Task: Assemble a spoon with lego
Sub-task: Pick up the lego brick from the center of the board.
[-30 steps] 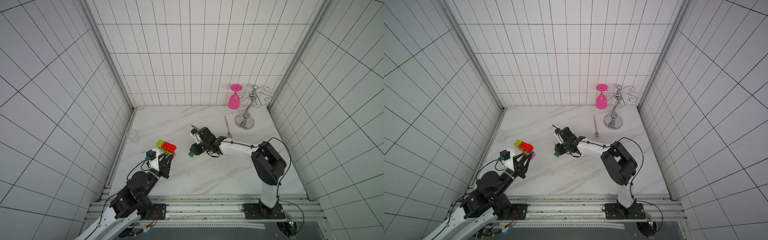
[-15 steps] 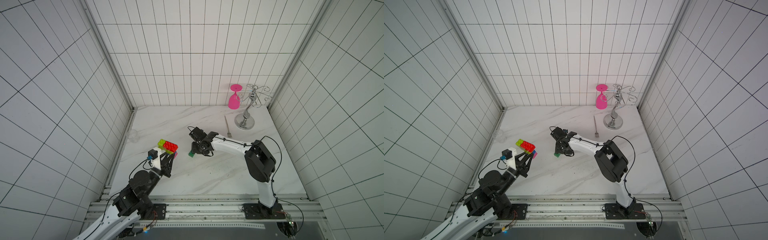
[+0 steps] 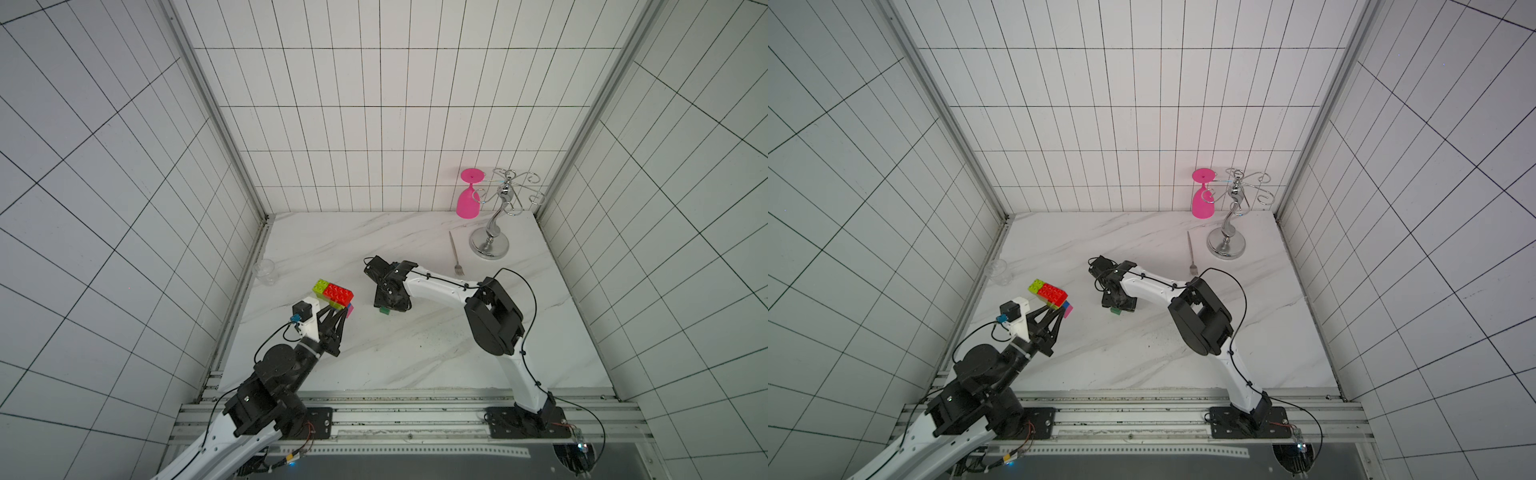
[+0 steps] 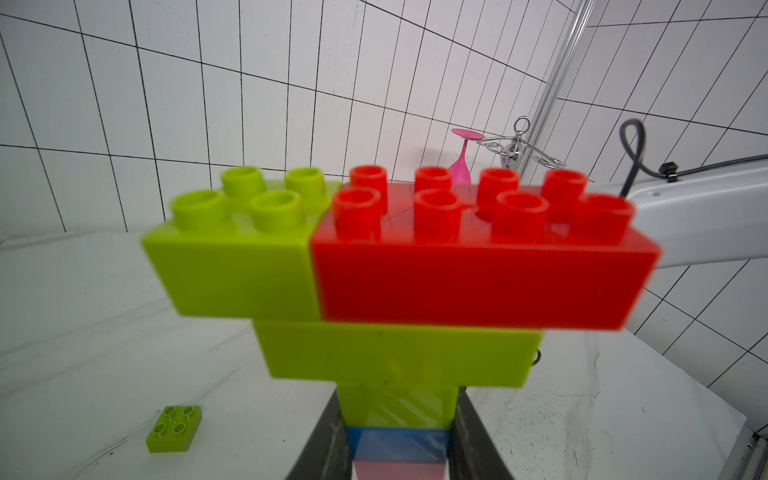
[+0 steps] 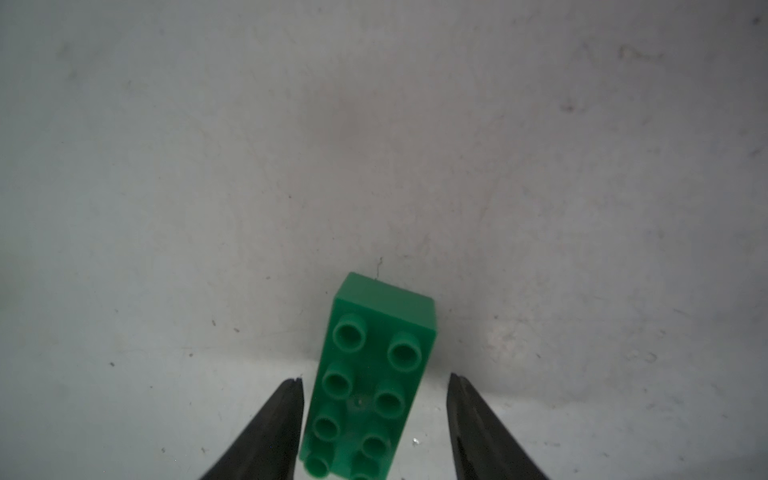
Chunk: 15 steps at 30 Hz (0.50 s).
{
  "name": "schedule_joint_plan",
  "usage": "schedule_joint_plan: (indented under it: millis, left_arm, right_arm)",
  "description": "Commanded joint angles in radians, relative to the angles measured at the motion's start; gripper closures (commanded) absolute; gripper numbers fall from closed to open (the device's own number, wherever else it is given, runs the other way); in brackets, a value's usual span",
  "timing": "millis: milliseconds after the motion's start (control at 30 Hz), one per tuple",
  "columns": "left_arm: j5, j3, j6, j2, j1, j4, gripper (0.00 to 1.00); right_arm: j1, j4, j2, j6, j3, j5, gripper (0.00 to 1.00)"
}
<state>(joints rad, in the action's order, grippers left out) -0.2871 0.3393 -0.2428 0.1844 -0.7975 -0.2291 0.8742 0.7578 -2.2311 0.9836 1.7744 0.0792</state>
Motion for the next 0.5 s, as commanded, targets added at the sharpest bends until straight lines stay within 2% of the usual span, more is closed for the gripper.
schedule_joint_plan:
  millis: [0,100,133,233,367,467]
  left_arm:
    - [0.012,-0.012,0.016,-0.004,-0.001,0.013,1.0]
    - [0.013,-0.015,0.018,-0.008,-0.002,0.015,1.0]
    - [0.012,-0.017,0.019,-0.007,-0.002,0.018,1.0]
    - [0.013,-0.021,0.02,-0.002,-0.001,0.023,1.0]
    - [0.019,-0.032,0.021,0.018,-0.002,0.044,1.0]
    - [0.036,-0.055,0.027,0.061,-0.002,0.1,1.0]
  right_arm:
    - [0.001,0.089,-0.046,-0.001,0.075,0.045,0.43]
    - [-0.003,0.096,-0.054,-0.021,0.073,0.047,0.45]
    - [-0.006,0.095,-0.052,-0.027,0.065,0.051,0.49]
    - [-0.017,0.079,-0.037,-0.073,0.046,0.047,0.68]
    - [-0.046,0.067,0.002,-0.158,0.02,-0.002,0.85]
    - [-0.089,0.036,0.105,-0.225,-0.051,-0.041,0.86]
